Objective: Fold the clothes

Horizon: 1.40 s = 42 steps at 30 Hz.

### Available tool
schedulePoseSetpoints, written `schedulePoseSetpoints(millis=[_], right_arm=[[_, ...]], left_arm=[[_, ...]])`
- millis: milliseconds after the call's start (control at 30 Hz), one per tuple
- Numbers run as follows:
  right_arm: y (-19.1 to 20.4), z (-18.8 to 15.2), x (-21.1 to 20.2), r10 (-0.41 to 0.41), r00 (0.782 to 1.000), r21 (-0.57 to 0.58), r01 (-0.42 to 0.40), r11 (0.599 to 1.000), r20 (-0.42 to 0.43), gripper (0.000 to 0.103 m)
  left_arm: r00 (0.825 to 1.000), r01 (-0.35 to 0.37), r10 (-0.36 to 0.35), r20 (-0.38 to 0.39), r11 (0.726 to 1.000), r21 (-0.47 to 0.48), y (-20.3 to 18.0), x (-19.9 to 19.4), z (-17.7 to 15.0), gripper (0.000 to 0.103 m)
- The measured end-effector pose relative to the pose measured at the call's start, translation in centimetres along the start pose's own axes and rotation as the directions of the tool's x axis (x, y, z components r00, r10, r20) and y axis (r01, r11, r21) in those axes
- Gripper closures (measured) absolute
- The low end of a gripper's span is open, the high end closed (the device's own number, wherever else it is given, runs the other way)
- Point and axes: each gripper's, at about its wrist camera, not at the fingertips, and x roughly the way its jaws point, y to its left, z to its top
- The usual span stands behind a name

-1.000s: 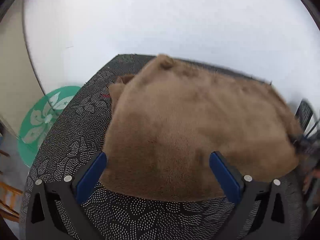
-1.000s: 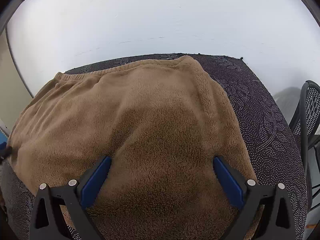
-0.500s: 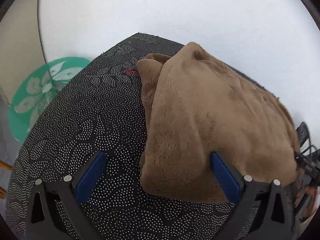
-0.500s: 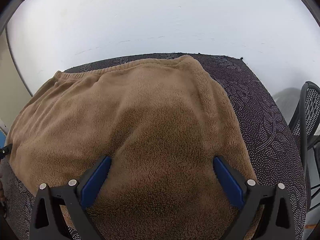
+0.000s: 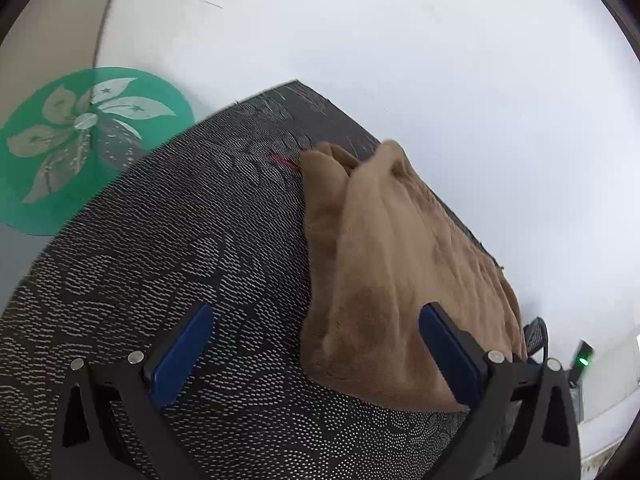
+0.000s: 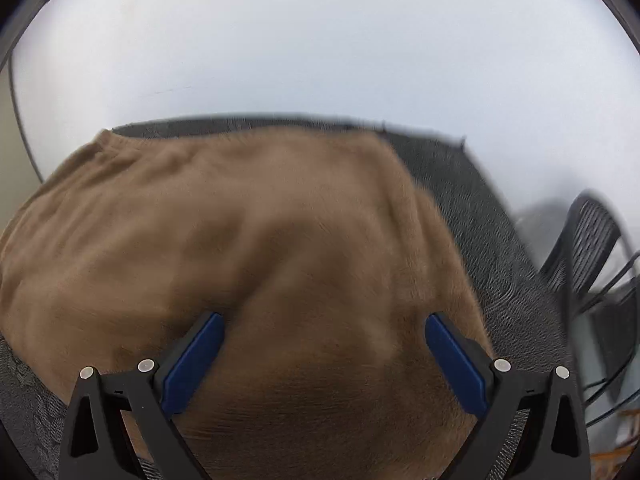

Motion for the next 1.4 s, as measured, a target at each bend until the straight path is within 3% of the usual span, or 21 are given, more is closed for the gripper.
schedulePoseSetpoints(millis=[67, 133, 200, 333, 400, 500, 767, 867, 1033, 1133, 1200, 1233, 1400], right_arm=[[4.5, 0.6, -3.3, 0.092, 0.99, -0.117, -0.079, 0.99, 0.109, 0.0], [9.5, 0.6, -6.0, 0.203, 0.963, -0.283, -0.148, 0.948, 0.177, 0.0], [14.0, -0.1, -7.5, 0.291, 0.938, -0.432, -0.186, 0.882, 0.191, 0.0], [21.6, -1.9, -8.2, 0.417, 0.898, -0.641, -0.239, 0.73, 0.14, 0.0], [24.4, -2.7, -8.1, 0.444, 0.889, -0.709, -0.239, 0.663, 0.116, 0.0], [27.0, -3.2, -7.0, 0.456, 0.887, -0.765, -0.243, 0.596, 0.074, 0.0], [30.6, -3.5, -3.2, 0.424, 0.905, -0.827, -0.259, 0.499, -0.028, 0.0], [31.1, -3.0, -2.1, 0.418, 0.907, -0.817, -0.276, 0.507, -0.047, 0.0], [31.2, -1.1, 0.3, 0.406, 0.909, -0.744, -0.338, 0.576, -0.098, 0.0], [30.6, 0.0, 1.8, 0.419, 0.896, -0.681, -0.398, 0.615, -0.146, 0.001], [30.7, 0.1, 1.9, 0.414, 0.899, -0.677, -0.394, 0.621, -0.143, 0.001], [30.8, 0.1, 2.0, 0.411, 0.901, -0.678, -0.389, 0.623, -0.139, 0.003], [30.7, 0.2, 1.2, 0.368, 0.924, -0.67, -0.336, 0.662, -0.1, 0.039]], left_arm=[[1.0, 0.015, -0.014, 0.01, 0.999, -0.033, 0.4, -0.4, 0.1, 0.0], [0.999, 0.034, -0.033, 0.018, 0.997, -0.071, 0.9, -0.6, 0.4, 0.0], [0.998, 0.051, -0.048, 0.034, 0.993, -0.107, 1.5, -1.0, 0.6, 0.0], [0.995, 0.061, -0.047, 0.088, 0.983, -0.17, 3.0, -2.6, 0.6, 0.0], [0.994, 0.067, -0.048, 0.098, 0.977, -0.202, 3.7, -2.9, 0.7, 0.0], [0.993, 0.073, -0.048, 0.106, 0.967, -0.246, 4.5, -2.8, 0.8, 0.0], [0.992, 0.086, -0.056, 0.114, 0.956, -0.281, 5.3, -3.0, 1.1, 0.0], [0.993, 0.086, -0.058, 0.104, 0.955, -0.284, 5.2, -3.0, 1.0, 0.0], [0.995, 0.078, -0.058, 0.08, 0.958, -0.276, 5.0, -2.4, 0.8, 0.0], [0.996, 0.066, -0.048, 0.073, 0.963, -0.262, 4.9, -2.1, 0.8, 0.0], [0.996, 0.065, -0.05, 0.067, 0.964, -0.256, 4.8, -1.9, 0.8, 0.0], [0.997, 0.064, -0.049, 0.066, 0.966, -0.251, 4.8, -1.9, 0.8, 0.0], [0.997, 0.057, -0.044, 0.063, 0.972, -0.226, 4.5, -1.6, 0.8, 0.0]])
